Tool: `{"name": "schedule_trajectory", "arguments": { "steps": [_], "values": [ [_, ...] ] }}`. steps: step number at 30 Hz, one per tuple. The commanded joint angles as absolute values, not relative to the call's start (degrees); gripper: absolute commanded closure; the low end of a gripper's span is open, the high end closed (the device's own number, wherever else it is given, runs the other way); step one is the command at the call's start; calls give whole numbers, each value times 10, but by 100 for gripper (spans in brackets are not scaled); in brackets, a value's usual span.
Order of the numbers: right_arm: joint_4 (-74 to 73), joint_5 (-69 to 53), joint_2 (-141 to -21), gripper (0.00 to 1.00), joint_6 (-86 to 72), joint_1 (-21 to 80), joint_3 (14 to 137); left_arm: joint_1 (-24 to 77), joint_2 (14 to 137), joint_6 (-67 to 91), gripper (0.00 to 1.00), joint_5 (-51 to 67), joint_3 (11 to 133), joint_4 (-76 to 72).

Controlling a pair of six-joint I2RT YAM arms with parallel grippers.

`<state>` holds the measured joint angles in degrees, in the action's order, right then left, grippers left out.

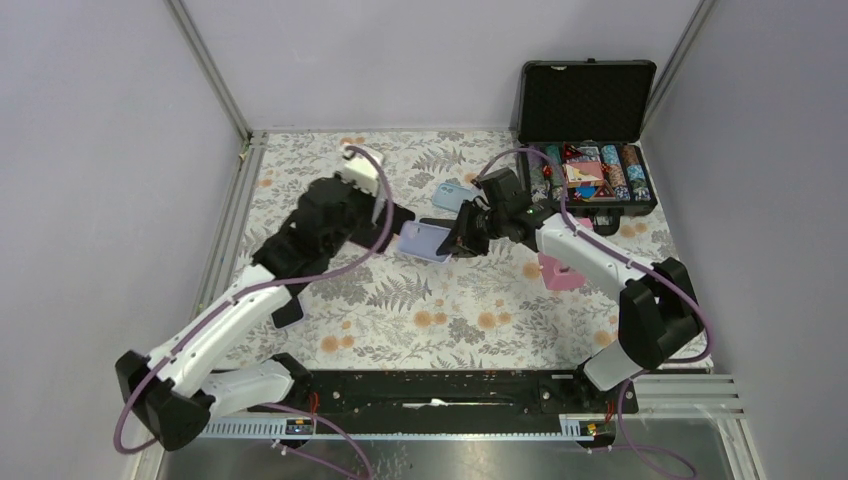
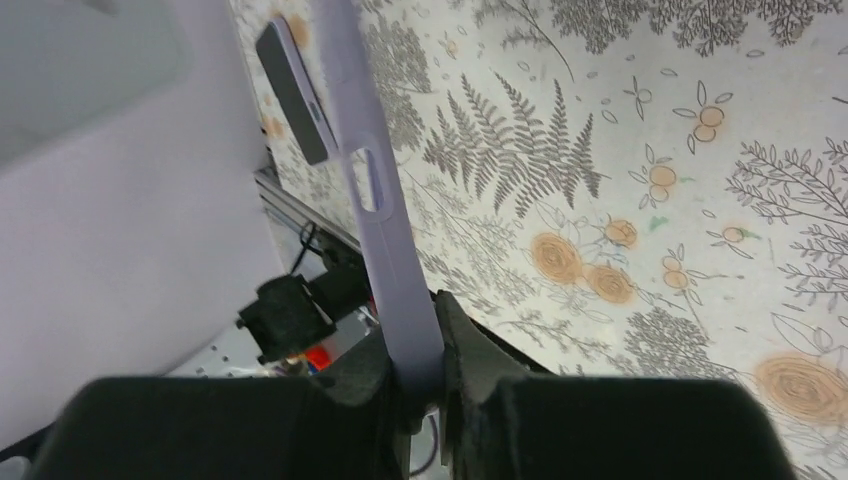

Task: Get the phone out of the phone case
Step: Place the phone case at the center of the board.

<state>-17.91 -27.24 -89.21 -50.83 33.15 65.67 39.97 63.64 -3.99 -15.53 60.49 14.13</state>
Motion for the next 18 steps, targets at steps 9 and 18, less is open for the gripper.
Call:
{"name": "schedule_trajectory", "arguments": {
  "steps": [9,18],
  "values": [
    [-255,-250,-973,92,-348,318,660,350,533,-39,100,-169,604,161],
    [-266,-175,-1031,56,-322,313,674,378,540,-20,100,-129,535,181]
  ]
}}
